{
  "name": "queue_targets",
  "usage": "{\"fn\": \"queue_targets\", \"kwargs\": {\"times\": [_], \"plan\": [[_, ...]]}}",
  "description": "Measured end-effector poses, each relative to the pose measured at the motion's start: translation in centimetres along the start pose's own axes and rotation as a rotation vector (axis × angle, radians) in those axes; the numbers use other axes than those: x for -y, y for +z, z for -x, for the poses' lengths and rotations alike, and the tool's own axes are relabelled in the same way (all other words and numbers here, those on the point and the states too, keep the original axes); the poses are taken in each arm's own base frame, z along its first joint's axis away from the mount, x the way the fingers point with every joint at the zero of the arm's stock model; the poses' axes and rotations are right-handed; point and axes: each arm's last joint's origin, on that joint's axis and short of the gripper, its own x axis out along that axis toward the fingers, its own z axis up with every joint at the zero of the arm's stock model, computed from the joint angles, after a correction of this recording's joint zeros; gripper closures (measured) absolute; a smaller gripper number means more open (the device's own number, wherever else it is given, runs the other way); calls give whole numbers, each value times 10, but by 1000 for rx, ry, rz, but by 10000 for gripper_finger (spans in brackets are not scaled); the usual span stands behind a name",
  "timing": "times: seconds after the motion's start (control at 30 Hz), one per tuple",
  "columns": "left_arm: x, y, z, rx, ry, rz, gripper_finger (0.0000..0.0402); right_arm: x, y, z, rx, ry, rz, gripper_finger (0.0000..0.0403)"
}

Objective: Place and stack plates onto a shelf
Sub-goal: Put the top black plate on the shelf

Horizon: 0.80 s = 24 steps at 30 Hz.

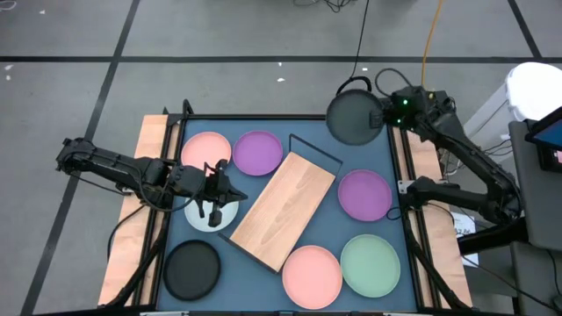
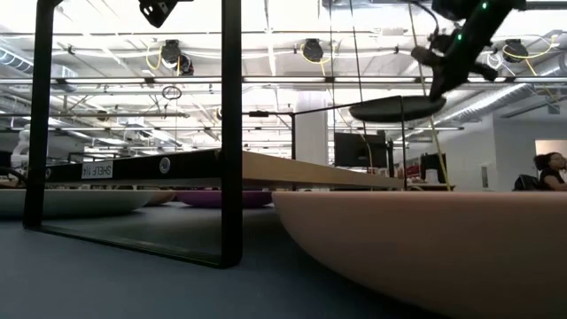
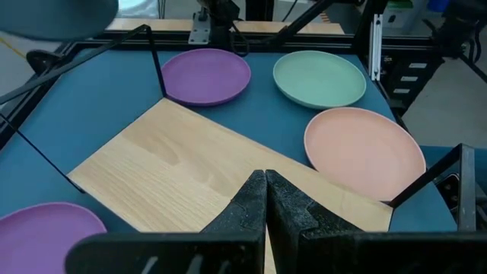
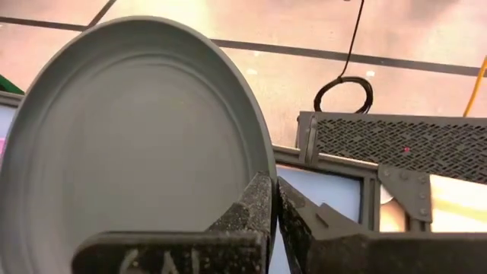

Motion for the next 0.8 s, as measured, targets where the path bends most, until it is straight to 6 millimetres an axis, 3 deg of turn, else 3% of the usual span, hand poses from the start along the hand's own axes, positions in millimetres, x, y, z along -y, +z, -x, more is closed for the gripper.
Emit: {"fn": "queue_targets", "kwargs": {"times": [0.33, 0.8], "plan": [[0, 0, 0, 0, 0, 1, 398, -16, 33, 35, 43, 70, 16, 403], [0, 0, 0, 0, 0, 1, 398, -55, 45, 65, -36, 227, 52, 403]]}}
